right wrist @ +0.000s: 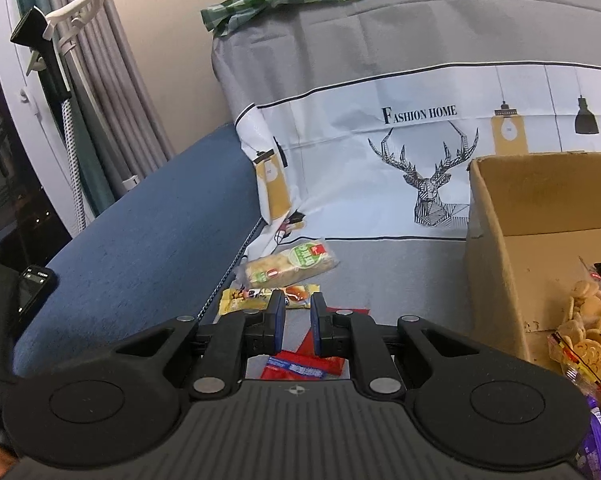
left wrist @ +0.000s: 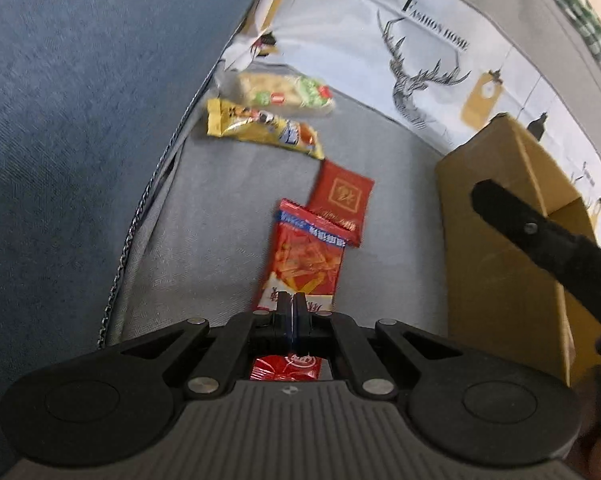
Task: Organize snacks
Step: 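Grasp the red spicy-strip packet with left gripper while right grasps a red packet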
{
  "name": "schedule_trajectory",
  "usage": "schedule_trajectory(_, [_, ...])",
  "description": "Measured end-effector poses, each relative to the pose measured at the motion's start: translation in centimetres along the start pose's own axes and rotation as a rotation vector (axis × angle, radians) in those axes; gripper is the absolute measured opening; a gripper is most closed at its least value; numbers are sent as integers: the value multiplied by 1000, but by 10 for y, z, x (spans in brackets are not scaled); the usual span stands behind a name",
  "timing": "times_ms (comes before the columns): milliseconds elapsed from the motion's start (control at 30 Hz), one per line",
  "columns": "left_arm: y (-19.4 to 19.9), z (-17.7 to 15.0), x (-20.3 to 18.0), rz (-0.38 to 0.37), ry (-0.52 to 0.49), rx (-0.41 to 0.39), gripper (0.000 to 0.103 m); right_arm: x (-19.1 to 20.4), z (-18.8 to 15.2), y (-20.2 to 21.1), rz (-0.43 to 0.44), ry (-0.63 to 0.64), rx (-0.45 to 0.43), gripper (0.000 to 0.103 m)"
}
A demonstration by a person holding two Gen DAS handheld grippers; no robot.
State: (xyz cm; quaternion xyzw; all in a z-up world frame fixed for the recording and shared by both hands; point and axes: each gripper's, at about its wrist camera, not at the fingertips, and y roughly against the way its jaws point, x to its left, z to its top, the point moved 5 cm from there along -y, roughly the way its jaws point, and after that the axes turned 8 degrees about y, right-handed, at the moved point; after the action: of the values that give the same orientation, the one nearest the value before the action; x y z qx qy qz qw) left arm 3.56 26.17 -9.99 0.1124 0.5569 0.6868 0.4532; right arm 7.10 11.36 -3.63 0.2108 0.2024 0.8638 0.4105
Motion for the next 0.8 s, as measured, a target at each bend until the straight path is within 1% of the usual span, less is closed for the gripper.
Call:
schedule_trajectory(100, [-7, 0, 3, 47, -10, 2, 0, 0, 0, -1, 8, -3, 8, 14])
schedule_trajectory(133, [-9, 0, 4, 57, -17, 1, 5, 0, 0, -1, 9, -6, 9, 14])
schedule_trajectory(167, [-11, 0, 5, 71, -25, -1, 7, 0, 0, -1, 11, -5, 9, 14])
schedule_trajectory(200, [-13, 0, 6, 84, -34, -1, 13, 0, 0, -1, 12, -3, 10, 14])
schedule_trajectory(267, [-16, 1, 7, 103, -53, -1, 28, 0, 0, -1, 16, -2, 13, 14])
schedule_trajectory(300, [-17, 1, 6, 115, -64, -5, 41, 1, 0, -1, 19, -2, 14, 14])
schedule_trajectory(333, [-18, 2, 6, 128, -78, -9, 46, 1, 0, -1, 19, 1, 15, 14])
schedule_trajectory(433, [-21, 2, 6, 148, -100, -9, 50, 0, -1, -2, 27, 3, 21, 14])
schedule_trajectory(500, [-23, 1, 8, 156, -104, -1, 50, 1, -1, -2, 25, 9, 23, 14])
schedule_trajectory(600, [-28, -2, 7, 180, -119, 19, 48, 2, -2, -3, 25, 12, 26, 14])
schedule_trajectory(633, [-29, -3, 7, 174, -123, 21, 38, 2, -2, -3, 24, 12, 28, 14])
schedule_trajectory(667, [-29, -3, 6, 153, -131, 24, 23, 2, -3, -4, 25, 11, 29, 14])
schedule_trajectory(700, [-28, -4, 3, 128, -141, 26, 1, 2, -3, -3, 25, 13, 30, 14])
schedule_trajectory(800, [-25, -7, -4, 136, -206, 14, 0, 3, -4, -4, 26, 16, 34, 15])
